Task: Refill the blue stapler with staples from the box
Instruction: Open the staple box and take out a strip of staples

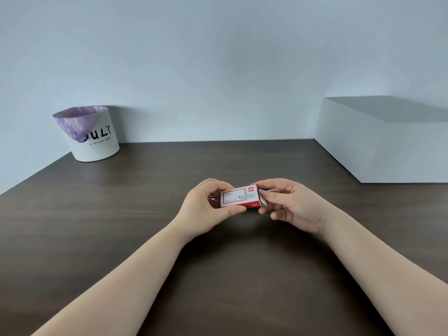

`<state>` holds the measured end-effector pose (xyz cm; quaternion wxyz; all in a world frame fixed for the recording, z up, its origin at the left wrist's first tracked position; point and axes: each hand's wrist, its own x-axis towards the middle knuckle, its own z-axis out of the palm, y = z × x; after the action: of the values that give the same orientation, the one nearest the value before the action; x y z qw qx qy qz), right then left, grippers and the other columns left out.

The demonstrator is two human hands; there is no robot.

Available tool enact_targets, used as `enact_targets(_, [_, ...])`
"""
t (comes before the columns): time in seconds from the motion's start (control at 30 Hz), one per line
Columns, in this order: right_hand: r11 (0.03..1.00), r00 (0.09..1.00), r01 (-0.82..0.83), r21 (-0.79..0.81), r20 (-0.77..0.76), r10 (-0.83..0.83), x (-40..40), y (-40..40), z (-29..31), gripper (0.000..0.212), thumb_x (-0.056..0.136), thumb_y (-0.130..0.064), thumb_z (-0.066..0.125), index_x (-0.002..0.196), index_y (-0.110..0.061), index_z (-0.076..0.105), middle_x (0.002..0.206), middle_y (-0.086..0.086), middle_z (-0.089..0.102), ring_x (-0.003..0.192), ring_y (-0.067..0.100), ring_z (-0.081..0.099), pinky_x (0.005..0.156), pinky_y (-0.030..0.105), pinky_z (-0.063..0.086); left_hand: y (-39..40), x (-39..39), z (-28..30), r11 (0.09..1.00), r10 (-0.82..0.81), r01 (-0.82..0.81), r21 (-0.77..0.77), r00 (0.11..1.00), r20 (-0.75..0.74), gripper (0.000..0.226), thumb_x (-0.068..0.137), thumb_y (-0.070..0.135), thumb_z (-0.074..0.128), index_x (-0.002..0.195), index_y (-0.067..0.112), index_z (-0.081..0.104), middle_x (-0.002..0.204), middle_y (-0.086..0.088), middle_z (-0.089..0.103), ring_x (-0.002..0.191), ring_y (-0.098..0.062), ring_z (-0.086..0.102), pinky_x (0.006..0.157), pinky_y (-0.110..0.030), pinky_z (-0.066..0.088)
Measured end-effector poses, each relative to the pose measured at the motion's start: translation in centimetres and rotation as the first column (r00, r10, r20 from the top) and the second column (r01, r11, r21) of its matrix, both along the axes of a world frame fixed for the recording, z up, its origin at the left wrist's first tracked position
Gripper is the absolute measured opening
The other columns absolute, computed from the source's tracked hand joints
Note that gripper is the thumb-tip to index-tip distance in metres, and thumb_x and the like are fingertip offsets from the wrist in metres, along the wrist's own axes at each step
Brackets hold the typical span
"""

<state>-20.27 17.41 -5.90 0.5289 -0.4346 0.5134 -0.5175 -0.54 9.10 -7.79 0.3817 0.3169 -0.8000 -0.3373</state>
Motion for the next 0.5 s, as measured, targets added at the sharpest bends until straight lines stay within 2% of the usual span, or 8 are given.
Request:
enact_targets(0.17, [0.999, 0.995, 0.041, -0.036, -0.091, -0.044, 0.4, 0.4, 0.5, 0.019, 0.088, -0.016, 0.061, 0.105, -0.012, 0.069, 0.094, 0.011, 0.075, 0.065, 0.014, 0.070, 0.046, 0.019, 0.054, -0.2, 0.2, -0.1, 1.000, 0.006, -0.006, 0.023, 1.000, -0.004, 0.036, 0.061, 0.032, 0.085, 0.091, 0.035, 0.064, 0.102, 0.006, 0.067, 0.094, -0.011, 0.064, 0.084, -0.035, 0.055])
enact_targets(0.3, [0.996, 0.976, 0.030, -0.085, -0.214, -0.047, 0.6, 0.5, 0.7, 0.025, 0.079, -0.010, 0.071, 0.105, -0.011, 0.068, 0.092, 0.011, 0.076, 0.070, 0.014, 0.070, 0.051, 0.022, 0.057, -0.2, 0.4, -0.1, 0.999, 0.014, -0.014, 0.050, 1.000, -0.003, 0.039, 0.061, 0.030, 0.085, 0.095, 0.028, 0.067, 0.102, 0.005, 0.067, 0.093, -0.012, 0.064, 0.084, -0.036, 0.056])
enact_targets(0.4, [0.996, 0.986, 0.024, -0.087, -0.161, -0.038, 0.4, 0.4, 0.5, 0.026, 0.080, -0.004, 0.070, 0.105, -0.006, 0.068, 0.093, 0.013, 0.075, 0.075, 0.014, 0.071, 0.056, 0.024, 0.058, -0.1, 0.7, 0.2, 0.998, 0.026, -0.026, 0.061, 1.000, -0.007, 0.038, 0.060, 0.030, 0.086, 0.093, 0.029, 0.068, 0.101, 0.004, 0.068, 0.091, -0.012, 0.064, 0.083, -0.033, 0.055])
enact_targets(0.5, [0.997, 0.998, 0.030, -0.065, -0.053, -0.034, 0.1, 0.2, 0.2, 0.021, 0.081, -0.001, 0.067, 0.101, -0.007, 0.070, 0.092, 0.009, 0.076, 0.078, 0.015, 0.072, 0.060, 0.025, 0.060, 0.0, 1.1, 0.7, 0.997, 0.038, -0.037, 0.066, 0.999, -0.011, 0.036, 0.060, 0.028, 0.086, 0.092, 0.028, 0.068, 0.099, 0.005, 0.069, 0.084, -0.003, 0.063, 0.073, -0.018, 0.050])
